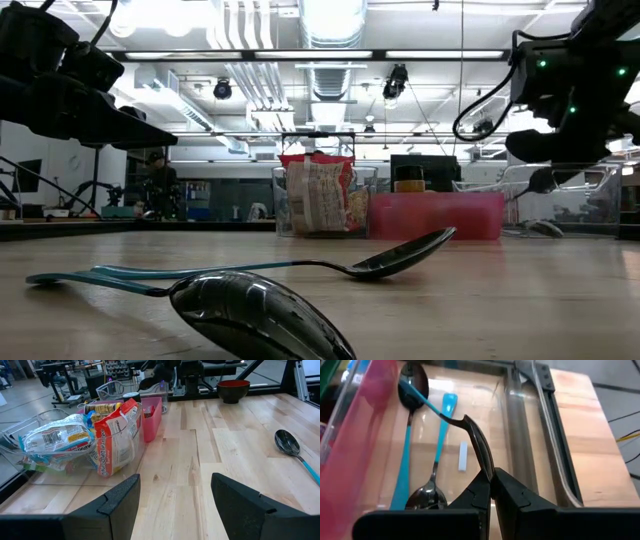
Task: Pick & Place Food Item
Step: Put the blue spoon into the right transparent bin
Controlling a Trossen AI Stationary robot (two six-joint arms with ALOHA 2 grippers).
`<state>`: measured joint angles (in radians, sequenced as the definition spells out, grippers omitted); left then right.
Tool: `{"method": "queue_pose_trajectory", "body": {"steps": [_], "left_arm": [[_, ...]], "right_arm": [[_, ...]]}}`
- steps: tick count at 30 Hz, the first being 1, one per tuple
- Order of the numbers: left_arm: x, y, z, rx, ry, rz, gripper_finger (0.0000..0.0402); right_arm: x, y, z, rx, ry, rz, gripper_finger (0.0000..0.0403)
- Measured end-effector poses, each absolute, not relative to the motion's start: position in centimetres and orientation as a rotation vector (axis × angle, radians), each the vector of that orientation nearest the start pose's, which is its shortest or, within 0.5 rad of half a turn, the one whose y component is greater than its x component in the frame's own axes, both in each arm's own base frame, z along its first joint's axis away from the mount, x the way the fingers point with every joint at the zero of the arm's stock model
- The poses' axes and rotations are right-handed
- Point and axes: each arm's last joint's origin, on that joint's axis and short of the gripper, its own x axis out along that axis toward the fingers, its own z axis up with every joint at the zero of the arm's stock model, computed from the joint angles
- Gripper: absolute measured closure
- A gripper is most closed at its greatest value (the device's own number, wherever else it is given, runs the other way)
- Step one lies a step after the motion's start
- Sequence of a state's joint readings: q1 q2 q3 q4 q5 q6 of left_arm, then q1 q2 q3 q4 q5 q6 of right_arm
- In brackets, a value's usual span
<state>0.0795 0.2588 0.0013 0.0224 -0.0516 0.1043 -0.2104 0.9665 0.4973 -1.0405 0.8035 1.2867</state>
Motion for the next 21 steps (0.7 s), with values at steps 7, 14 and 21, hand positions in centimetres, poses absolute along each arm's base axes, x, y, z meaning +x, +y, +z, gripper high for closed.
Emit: {"method": "queue_pose_trajectory", "body": {"steps": [7, 14, 21], "left_arm": [[11.05, 1.03, 14.41, 0.100, 0.242, 0.118, 0.0158], [11.05, 1.03, 14.41, 0.098, 0.242, 0.118, 0.0158], [11.05, 1.03, 14.41, 0.098, 0.242, 0.119, 0.0158]], "right_arm": [[11.40, -4.46, 17.44, 0.578, 0.763, -1.519, 0.0394], [11.37, -4.55, 17.40, 0.600, 0.776, -1.519, 0.0385], [11.32, -4.52, 17.35, 0.638, 0.753, -1.538, 0.0336]]}}
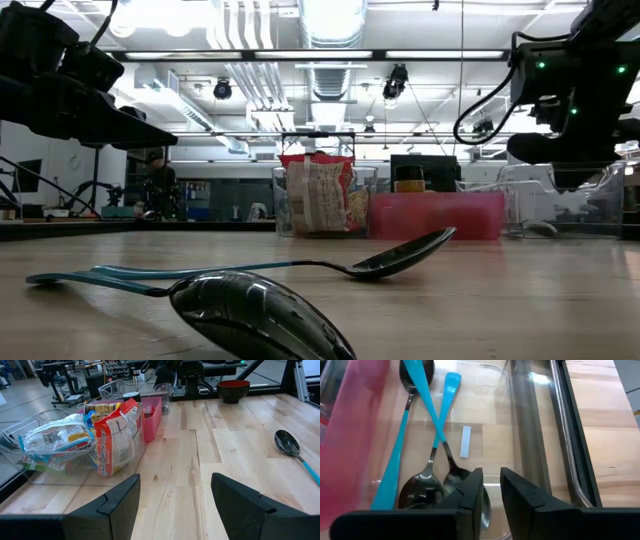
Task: Pick & Place Food Item
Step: Put the blue spoon into the right transparent bin
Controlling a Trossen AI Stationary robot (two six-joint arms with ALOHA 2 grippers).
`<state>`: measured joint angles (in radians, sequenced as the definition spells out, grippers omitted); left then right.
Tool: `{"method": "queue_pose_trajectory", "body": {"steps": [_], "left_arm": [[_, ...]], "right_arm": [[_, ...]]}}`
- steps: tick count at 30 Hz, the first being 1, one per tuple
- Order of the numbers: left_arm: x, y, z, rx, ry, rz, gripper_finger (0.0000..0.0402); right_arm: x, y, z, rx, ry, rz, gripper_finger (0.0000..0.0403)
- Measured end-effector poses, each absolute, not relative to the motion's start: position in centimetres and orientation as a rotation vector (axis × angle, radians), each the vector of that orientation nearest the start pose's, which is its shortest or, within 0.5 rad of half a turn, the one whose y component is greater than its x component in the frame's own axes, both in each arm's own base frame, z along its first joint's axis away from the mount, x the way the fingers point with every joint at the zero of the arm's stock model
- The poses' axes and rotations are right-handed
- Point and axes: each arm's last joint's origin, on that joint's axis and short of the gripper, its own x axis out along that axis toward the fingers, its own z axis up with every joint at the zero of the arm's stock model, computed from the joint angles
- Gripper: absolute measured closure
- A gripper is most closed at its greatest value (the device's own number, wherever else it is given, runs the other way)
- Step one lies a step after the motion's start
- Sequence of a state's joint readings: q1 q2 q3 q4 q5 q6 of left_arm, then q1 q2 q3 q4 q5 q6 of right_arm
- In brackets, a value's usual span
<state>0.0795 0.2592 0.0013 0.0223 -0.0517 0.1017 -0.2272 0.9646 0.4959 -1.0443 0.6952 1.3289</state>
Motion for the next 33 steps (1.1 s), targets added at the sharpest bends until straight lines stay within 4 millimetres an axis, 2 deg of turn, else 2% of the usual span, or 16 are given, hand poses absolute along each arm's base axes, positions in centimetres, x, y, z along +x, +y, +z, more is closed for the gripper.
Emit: {"method": "queue_pose_trajectory", "body": {"steps": [14, 24, 33], "left_arm": [[11.1, 1.0, 14.4, 0.098, 0.242, 0.118, 0.0158], [11.1, 1.0, 14.4, 0.101, 0.242, 0.118, 0.0158], [11.1, 1.0, 14.4, 0.100, 0.242, 0.118, 0.0158]], "right_arm": [[11.5, -4.7, 17.9, 0.589, 0.703, -1.556, 0.0333], [12.9, -5.1, 20.8, 0.528, 0.669, -1.484, 0.0333], [14.5, -4.6, 24.7, 0.465, 0.658, -1.322, 0.0333]]}}
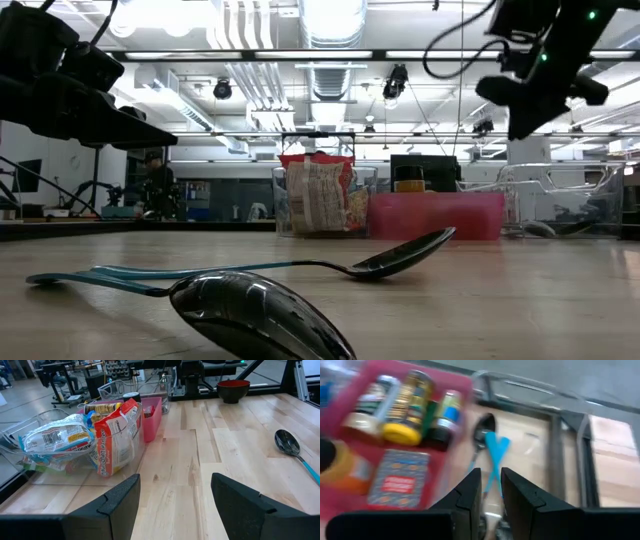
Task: Pick & Place Food Item
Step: Put the blue spoon into the right transparent bin
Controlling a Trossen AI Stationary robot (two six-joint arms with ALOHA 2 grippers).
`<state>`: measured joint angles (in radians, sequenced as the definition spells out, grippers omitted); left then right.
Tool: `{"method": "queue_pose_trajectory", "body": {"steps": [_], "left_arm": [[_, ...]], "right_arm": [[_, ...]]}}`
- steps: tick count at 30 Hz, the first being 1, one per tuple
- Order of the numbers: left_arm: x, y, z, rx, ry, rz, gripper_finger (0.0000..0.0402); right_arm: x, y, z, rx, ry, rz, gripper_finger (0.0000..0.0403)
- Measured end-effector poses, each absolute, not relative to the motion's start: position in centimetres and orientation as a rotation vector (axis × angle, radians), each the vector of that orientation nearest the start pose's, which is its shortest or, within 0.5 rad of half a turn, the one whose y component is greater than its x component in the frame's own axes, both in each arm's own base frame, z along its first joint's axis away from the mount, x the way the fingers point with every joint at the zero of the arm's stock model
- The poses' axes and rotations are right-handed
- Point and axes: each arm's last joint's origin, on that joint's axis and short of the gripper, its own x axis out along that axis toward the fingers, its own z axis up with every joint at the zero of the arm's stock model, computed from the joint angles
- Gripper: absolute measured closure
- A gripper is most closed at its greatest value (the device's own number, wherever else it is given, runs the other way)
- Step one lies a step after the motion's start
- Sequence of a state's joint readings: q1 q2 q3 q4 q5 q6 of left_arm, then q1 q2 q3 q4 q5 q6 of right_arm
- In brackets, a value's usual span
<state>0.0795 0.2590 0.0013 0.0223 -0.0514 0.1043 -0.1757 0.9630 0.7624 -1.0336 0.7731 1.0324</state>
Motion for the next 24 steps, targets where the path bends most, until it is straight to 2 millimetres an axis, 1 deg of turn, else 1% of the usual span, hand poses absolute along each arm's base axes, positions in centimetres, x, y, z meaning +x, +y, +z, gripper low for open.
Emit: {"method": "queue_pose_trajectory", "body": {"steps": [4, 8, 13, 16, 18, 24], "left_arm": [[11.1, 1.0, 14.4, 0.100, 0.242, 0.118, 0.0158], [11.1, 1.0, 14.4, 0.100, 0.242, 0.118, 0.0158], [11.1, 1.0, 14.4, 0.100, 0.242, 0.118, 0.0158], [11.1, 1.0, 14.4, 0.098, 0.242, 0.118, 0.0158], [11.1, 1.0, 14.4, 0.097, 0.242, 0.118, 0.0158], [11.1, 1.0, 14.4, 0.098, 0.242, 0.118, 0.0158]], "right_arm": [[15.2, -3.8, 25.9, 0.481, 0.685, -1.182, 0.0332], [16.3, -2.8, 26.9, 0.517, 0.709, -0.975, 0.0332], [18.1, -1.6, 27.5, 0.550, 0.652, -0.701, 0.0332], [19.2, -1.0, 27.4, 0.591, 0.596, -0.578, 0.0332], [19.9, -0.6, 27.0, 0.615, 0.574, -0.503, 0.0332], [22.5, 1.1, 24.6, 0.662, 0.618, -0.293, 0.0332]]}}
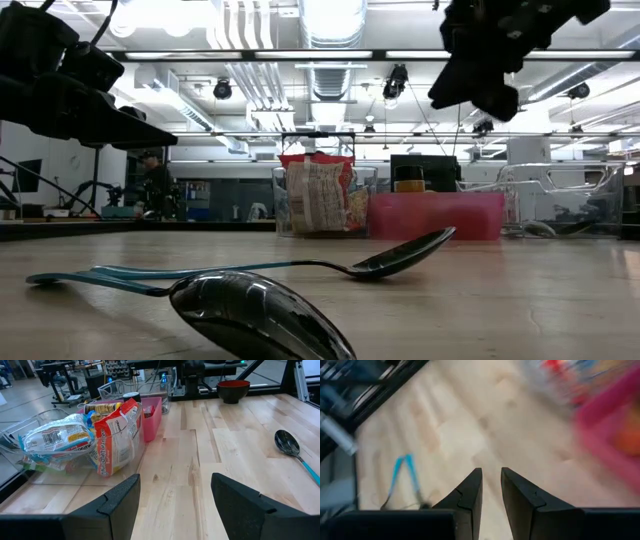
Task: Pick & Place Food Item
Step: Put the blue spoon into the right transparent bin
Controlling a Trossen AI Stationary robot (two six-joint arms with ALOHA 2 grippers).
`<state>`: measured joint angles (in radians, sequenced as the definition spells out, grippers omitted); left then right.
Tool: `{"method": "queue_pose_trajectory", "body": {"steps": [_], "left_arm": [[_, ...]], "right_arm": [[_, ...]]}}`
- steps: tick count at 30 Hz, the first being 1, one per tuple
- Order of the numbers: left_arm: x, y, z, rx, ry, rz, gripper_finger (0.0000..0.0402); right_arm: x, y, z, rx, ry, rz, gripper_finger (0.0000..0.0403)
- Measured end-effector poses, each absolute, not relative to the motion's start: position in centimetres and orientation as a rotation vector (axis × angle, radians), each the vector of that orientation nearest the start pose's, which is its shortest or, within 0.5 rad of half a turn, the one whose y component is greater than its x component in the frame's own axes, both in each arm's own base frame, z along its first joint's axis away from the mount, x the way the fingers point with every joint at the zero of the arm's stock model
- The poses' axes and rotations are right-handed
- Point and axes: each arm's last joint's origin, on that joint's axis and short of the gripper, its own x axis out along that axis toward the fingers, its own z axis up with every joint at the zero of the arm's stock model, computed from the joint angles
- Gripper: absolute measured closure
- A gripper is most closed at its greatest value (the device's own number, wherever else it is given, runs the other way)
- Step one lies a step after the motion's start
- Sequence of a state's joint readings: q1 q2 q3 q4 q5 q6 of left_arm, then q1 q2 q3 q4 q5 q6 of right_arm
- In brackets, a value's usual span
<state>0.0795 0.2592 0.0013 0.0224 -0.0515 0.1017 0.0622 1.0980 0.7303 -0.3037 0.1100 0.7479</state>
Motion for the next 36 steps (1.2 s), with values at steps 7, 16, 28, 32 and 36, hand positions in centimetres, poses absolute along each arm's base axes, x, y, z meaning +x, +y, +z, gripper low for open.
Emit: {"method": "queue_pose_trajectory", "body": {"steps": [7, 16, 28, 32, 36], "left_arm": [[11.1, 1.0, 14.4, 0.098, 0.242, 0.118, 0.0158], [11.1, 1.0, 14.4, 0.098, 0.242, 0.118, 0.0158], [11.1, 1.0, 14.4, 0.100, 0.242, 0.118, 0.0158], [11.1, 1.0, 14.4, 0.100, 0.242, 0.118, 0.0158], [11.1, 1.0, 14.4, 0.100, 0.242, 0.118, 0.0158]], "right_arm": [[25.6, 3.0, 21.9, 0.569, 0.698, -0.166, 0.0332], [29.7, 6.7, 18.9, 0.272, 0.653, 0.037, 0.0332], [34.2, 11.8, 15.6, -0.024, 0.711, 0.094, 0.0332], [34.9, 12.7, 15.8, -0.028, 0.720, 0.106, 0.0331], [35.5, 13.0, 16.2, 0.055, 0.722, 0.080, 0.0308]]}}
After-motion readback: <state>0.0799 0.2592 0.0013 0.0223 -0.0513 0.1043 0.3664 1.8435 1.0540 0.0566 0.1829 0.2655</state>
